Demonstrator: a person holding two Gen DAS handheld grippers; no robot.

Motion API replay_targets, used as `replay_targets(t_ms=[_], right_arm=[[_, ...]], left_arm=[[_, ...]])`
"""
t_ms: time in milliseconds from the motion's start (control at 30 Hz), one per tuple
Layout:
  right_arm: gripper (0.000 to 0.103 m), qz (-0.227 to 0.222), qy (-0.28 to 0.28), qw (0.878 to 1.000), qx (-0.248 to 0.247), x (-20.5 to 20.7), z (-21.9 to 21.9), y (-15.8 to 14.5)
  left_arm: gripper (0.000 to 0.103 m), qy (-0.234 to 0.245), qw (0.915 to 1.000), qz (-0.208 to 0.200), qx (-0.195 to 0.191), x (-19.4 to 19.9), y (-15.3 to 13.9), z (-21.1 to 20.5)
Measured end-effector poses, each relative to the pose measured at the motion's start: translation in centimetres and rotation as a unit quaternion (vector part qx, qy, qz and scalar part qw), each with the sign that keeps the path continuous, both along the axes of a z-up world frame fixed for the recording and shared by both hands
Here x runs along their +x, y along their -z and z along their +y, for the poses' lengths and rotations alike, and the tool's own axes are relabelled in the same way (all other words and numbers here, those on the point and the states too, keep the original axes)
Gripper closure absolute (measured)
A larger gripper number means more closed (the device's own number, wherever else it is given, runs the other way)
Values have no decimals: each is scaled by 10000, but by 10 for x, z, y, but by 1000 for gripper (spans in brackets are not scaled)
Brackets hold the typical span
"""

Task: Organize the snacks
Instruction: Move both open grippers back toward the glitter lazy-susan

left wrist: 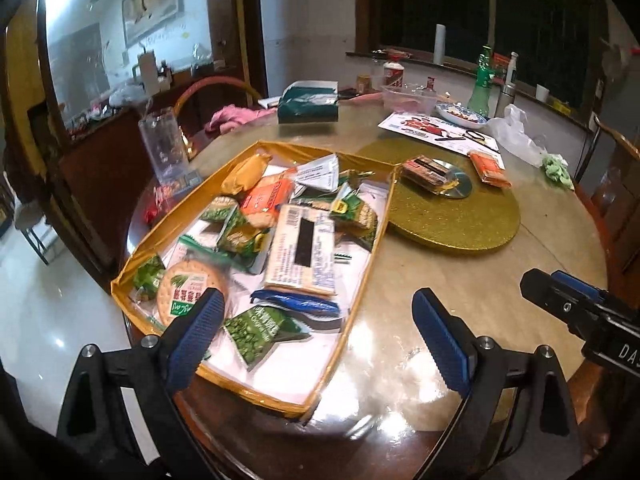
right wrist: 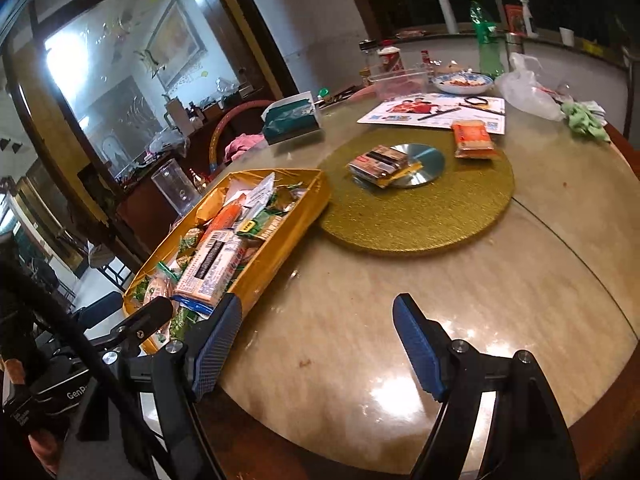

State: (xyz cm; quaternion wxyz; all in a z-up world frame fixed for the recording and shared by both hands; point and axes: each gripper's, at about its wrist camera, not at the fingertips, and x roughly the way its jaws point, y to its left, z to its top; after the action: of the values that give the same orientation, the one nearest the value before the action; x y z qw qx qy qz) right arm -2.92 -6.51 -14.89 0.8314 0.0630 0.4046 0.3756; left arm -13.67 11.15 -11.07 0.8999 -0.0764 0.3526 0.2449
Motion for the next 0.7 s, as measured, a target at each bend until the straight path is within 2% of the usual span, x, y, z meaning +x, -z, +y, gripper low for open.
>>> replay_targets(t_ms=[100, 233, 333, 467, 567, 700], right_arm=[[25, 181, 94, 9998, 56, 9, -13, 9], [25, 489, 229, 9985, 87, 34, -29, 23], [25, 630, 361, 9974, 44, 54, -39, 30], [25, 676, 536, 9959, -259, 86, -43, 35], [25, 670, 651, 9945, -481, 111, -42, 34], [25, 605, 654, 9941, -619, 136, -36, 29]], left_arm=[[8, 163, 9996, 129, 207, 7, 2, -13], [8, 392, 9988, 288, 101, 18, 5, -21], [8, 380, 9987, 323, 56, 25, 9, -25], [8, 493, 9978, 419, 148, 38, 10, -32], [8, 518, 9978, 341, 235, 45, 9, -35], [8, 525, 9981, 325, 64, 53, 13, -29]])
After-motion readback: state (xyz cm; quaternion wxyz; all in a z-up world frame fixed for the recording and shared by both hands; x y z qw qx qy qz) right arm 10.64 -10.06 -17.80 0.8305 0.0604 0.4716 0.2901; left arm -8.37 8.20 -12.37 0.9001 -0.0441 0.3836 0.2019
